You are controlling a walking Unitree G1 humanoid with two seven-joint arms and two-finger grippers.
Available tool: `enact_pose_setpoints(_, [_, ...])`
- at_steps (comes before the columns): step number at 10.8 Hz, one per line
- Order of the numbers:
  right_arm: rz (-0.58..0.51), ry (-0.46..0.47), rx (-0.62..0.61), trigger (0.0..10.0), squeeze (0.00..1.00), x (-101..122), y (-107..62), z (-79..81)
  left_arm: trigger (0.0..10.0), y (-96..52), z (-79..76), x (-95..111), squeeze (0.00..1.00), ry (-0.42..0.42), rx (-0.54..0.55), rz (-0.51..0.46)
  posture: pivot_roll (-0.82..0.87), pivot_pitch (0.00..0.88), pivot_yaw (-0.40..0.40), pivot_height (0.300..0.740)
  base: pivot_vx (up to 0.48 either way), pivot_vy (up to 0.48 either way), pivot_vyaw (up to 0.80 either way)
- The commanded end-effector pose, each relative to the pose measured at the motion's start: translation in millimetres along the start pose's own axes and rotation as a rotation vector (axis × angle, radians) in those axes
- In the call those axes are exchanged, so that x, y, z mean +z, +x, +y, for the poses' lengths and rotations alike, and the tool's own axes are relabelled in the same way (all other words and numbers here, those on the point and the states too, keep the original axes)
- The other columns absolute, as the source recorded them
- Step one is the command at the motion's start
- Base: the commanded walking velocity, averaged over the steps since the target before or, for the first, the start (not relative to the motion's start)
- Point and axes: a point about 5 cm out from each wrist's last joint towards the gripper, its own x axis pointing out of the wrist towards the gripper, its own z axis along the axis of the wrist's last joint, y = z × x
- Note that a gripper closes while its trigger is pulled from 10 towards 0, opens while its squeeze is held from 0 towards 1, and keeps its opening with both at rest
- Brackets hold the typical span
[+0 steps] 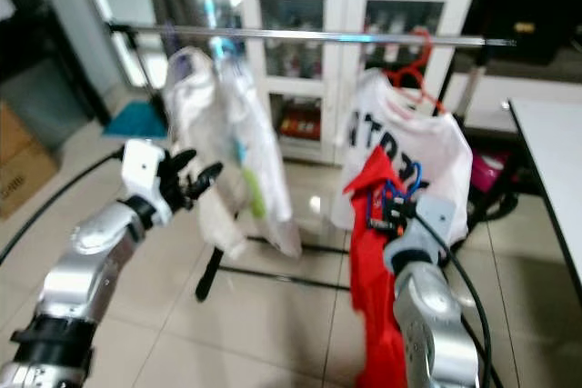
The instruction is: Hang hanger
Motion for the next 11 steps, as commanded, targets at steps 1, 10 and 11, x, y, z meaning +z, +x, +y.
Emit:
enact_pose_setpoints(1, [-0.047, 0.001, 0.0, 10.0, 0.0, 9.5, -0.9, -1.2, 10.0, 1.0, -3.0, 1.2, 0.0, 0.014, -0.014, 0.003, -0.19, 0.0, 0.073, 0.74, 0.341, 0.0, 0.0])
enact_pose_setpoints(10, [-0.053, -0.03, 0.016, 10.0, 0.0, 12.8, -0.7, 1.1, 10.0, 2.2, -6.8, 1.1, 0.0, 0.006, -0.029, 0.006, -0.2, 0.0, 0.069, 0.74, 0.342, 0.0, 0.0])
enact_pose_setpoints(11, [-0.054, -0.034, 0.018, 10.0, 0.0, 13.2, 0.1, 1.4, 10.0, 2.4, -7.5, 1.0, 0.0, 0.004, -0.029, 0.005, -0.19, 0.0, 0.066, 0.74, 0.341, 0.0, 0.0])
